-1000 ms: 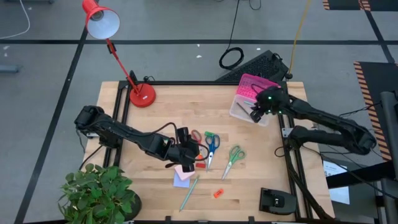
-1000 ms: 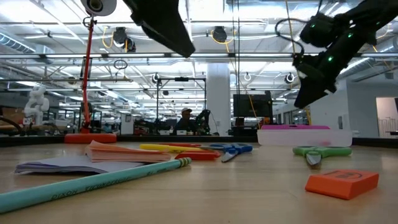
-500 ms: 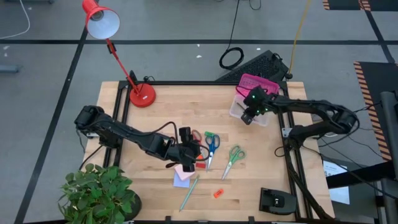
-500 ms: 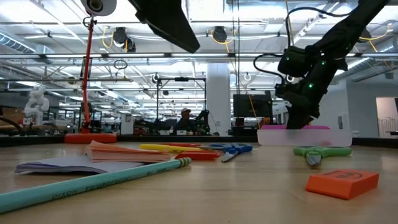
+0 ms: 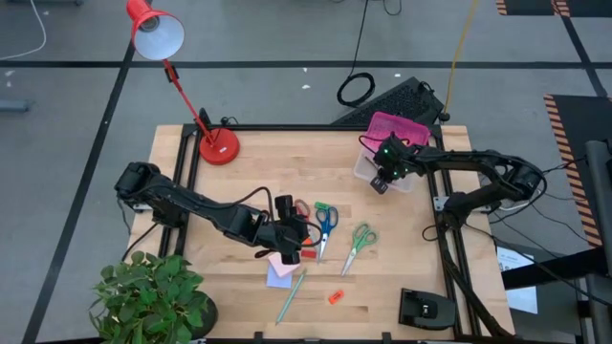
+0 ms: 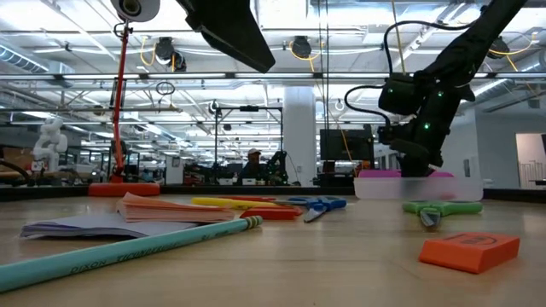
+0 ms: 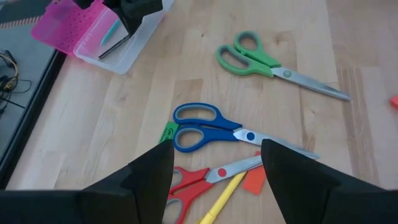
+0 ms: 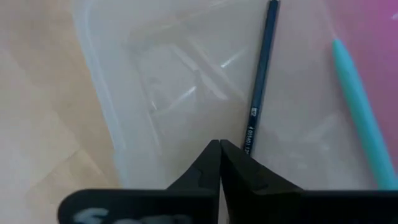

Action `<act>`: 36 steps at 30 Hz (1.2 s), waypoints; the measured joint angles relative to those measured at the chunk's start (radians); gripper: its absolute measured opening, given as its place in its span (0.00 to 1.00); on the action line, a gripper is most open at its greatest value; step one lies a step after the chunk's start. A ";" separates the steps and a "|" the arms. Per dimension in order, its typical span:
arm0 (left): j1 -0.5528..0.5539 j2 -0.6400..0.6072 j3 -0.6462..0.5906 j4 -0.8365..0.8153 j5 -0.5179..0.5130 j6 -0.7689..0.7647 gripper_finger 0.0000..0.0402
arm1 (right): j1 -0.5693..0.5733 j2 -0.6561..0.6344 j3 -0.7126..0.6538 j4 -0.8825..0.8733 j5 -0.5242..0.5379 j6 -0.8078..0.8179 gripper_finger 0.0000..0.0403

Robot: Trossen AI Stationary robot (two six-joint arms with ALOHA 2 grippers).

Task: Pack school essentials
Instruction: Put the blue pencil into the supply box, then put the light blue pencil into the supply box

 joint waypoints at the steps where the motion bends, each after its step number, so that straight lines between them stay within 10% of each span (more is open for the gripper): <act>1: 0.000 0.000 0.000 0.000 0.000 0.000 0.61 | 0.000 0.000 0.000 -0.001 0.022 -0.005 0.00; 21: 0.000 0.000 0.000 0.000 0.000 0.003 0.61 | 0.001 -0.022 -0.002 -0.015 0.084 -0.032 0.00; 36: 0.000 0.000 0.000 -0.012 0.002 -0.023 0.61 | 0.061 -0.277 -0.002 -0.057 0.080 -0.025 0.00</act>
